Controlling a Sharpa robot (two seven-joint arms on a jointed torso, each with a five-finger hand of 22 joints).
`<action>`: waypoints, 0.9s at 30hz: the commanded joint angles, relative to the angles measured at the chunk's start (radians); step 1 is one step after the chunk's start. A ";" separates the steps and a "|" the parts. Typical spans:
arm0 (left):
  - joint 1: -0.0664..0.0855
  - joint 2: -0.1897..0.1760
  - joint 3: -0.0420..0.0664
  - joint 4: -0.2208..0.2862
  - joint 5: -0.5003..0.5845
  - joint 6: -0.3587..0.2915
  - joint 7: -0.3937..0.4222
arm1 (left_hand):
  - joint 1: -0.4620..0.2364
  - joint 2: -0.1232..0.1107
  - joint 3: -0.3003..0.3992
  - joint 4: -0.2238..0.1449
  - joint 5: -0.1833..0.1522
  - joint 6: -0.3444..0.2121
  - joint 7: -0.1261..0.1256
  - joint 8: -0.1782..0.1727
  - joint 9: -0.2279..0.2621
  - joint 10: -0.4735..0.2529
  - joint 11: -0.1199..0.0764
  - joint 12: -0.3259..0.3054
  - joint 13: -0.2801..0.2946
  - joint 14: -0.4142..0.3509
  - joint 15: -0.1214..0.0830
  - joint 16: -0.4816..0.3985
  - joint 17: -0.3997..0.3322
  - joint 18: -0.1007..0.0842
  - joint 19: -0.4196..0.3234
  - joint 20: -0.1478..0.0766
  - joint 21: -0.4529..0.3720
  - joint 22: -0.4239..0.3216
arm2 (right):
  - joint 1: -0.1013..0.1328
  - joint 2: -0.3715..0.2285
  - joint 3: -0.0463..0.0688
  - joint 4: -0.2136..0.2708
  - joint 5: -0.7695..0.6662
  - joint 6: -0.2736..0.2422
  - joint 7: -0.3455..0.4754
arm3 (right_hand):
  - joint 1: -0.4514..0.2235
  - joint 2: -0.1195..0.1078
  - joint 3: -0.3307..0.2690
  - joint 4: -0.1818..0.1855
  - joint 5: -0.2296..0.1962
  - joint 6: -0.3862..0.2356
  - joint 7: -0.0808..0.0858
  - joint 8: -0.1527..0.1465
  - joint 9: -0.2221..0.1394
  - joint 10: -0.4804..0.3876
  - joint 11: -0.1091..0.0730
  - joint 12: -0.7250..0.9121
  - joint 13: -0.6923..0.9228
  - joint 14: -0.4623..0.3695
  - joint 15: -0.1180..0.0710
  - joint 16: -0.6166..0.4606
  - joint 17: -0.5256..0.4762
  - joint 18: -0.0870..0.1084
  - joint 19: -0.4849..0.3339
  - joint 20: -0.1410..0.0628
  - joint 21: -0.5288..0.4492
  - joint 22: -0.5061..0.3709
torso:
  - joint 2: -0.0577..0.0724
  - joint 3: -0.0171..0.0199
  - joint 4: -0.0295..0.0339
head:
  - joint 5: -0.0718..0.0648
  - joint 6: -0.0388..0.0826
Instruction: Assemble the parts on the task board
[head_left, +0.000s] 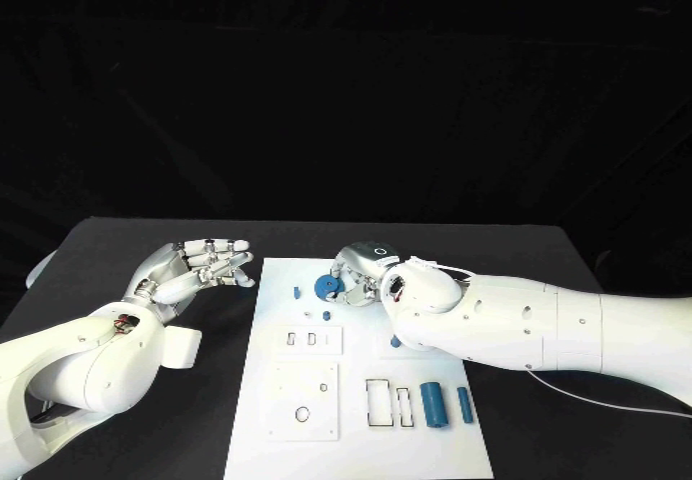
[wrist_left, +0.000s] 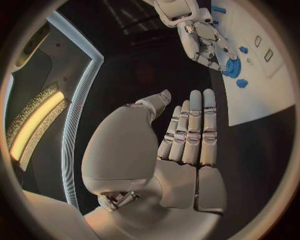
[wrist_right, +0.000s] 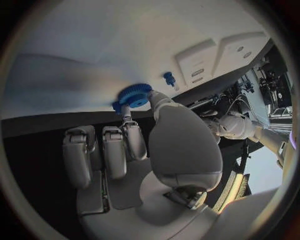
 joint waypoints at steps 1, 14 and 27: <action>0.001 0.001 0.001 0.002 -0.001 0.013 0.004 | -0.006 0.006 0.005 -0.003 0.004 -0.004 0.007 -0.005 0.000 -0.008 0.002 0.000 -0.001 -0.010 0.000 0.004 0.002 0.005 -0.009 0.000 0.004 0.001 | -0.005 -0.010 -0.003 0.006 0.008 0.034 -0.006 | -0.008 0.001 -0.006 -0.001 0.006 0.009 0.001 0.006 0.001 0.008 0.001 0.007 0.123 0.098 0.006 0.005 0.228 -0.014 0.105 0.007 0.005 0.263 | 0.001 0.0005 0.0002 | 0.000 0.001; 0.001 -0.001 0.001 -0.004 -0.001 0.013 0.005 | -0.006 0.006 0.005 -0.003 0.004 -0.004 0.007 -0.005 0.000 -0.008 0.002 0.000 -0.001 -0.010 0.000 0.004 0.002 0.005 -0.009 0.000 0.004 0.001 | 0.000 -0.149 0.004 0.132 0.043 -0.168 0.054 | 0.000 0.001 -0.010 -0.005 0.012 0.015 -0.001 0.009 0.000 0.015 -0.001 0.016 0.130 0.099 0.004 0.007 0.231 -0.014 0.105 0.006 0.005 0.263 | -0.001 0.0013 -0.0045 | 0.000 0.006; 0.001 0.005 0.001 -0.012 -0.001 0.017 0.005 | -0.006 0.006 0.005 -0.003 0.004 -0.004 0.007 -0.005 0.000 -0.008 0.002 0.000 -0.001 -0.010 0.000 0.004 0.002 0.005 -0.009 0.000 0.004 0.001 | 0.044 -0.391 0.010 0.233 0.369 -0.075 0.283 | 0.101 -0.010 -0.028 -0.011 -0.025 -0.003 0.009 -0.002 -0.015 -0.003 0.006 -0.010 0.114 0.097 0.010 0.003 0.225 -0.014 0.105 0.010 0.005 0.263 | -0.009 0.0064 -0.0171 | -0.003 0.011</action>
